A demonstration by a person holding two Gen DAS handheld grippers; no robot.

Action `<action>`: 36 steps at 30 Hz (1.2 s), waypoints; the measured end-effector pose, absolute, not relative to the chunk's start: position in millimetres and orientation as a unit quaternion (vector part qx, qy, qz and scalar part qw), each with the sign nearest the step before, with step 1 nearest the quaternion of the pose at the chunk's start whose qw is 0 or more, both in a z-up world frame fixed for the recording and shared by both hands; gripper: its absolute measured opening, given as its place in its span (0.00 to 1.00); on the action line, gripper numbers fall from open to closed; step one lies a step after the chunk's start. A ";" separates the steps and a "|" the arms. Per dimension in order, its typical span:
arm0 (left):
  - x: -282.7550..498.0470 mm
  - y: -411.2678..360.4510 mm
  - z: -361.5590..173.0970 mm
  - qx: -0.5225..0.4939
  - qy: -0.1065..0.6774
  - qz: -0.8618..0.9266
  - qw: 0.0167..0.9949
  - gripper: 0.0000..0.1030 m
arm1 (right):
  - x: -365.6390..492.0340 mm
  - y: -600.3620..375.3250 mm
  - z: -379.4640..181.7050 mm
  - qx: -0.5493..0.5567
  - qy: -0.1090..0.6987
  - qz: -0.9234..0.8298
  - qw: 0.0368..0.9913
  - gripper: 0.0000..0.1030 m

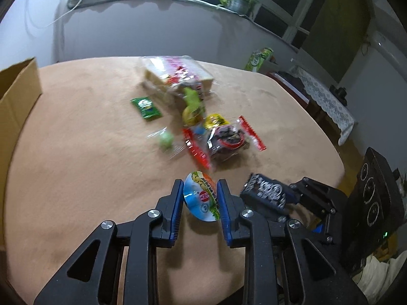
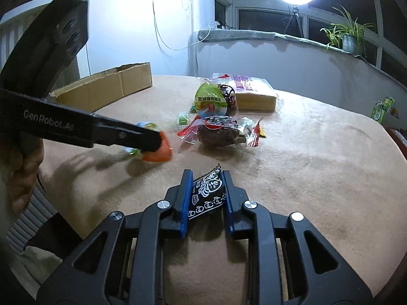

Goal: Organize snacks
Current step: 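Carry both snacks to the cardboard box and open both tools inside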

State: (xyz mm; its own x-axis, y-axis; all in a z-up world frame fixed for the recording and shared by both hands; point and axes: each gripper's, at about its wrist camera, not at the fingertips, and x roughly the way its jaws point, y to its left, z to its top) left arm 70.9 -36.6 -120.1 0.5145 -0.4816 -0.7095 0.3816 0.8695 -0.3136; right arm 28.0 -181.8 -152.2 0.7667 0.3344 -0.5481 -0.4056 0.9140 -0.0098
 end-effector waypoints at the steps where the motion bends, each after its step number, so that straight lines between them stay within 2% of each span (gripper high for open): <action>1: 70.0 -34.1 -121.2 -0.061 0.425 -0.247 0.869 0.24 | 27.9 -182.2 -151.7 -0.060 0.279 0.196 0.938 0.21; 17: 51.2 10.3 -74.0 -0.063 0.344 -0.200 0.915 0.24 | 30.1 -169.0 -96.8 -0.042 0.234 0.199 0.951 0.20; 36: 33.1 121.9 -46.2 -0.080 0.276 -0.092 0.953 0.24 | 58.2 -68.2 -42.6 -0.088 0.183 0.256 0.945 0.20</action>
State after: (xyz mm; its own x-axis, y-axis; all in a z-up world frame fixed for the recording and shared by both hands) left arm 33.1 121.9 -46.2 0.8312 -0.2188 -0.5111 0.1304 0.9704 -0.2034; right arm 58.2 -68.2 -42.6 0.8013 0.4526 -0.3913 -0.5169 0.8530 -0.0719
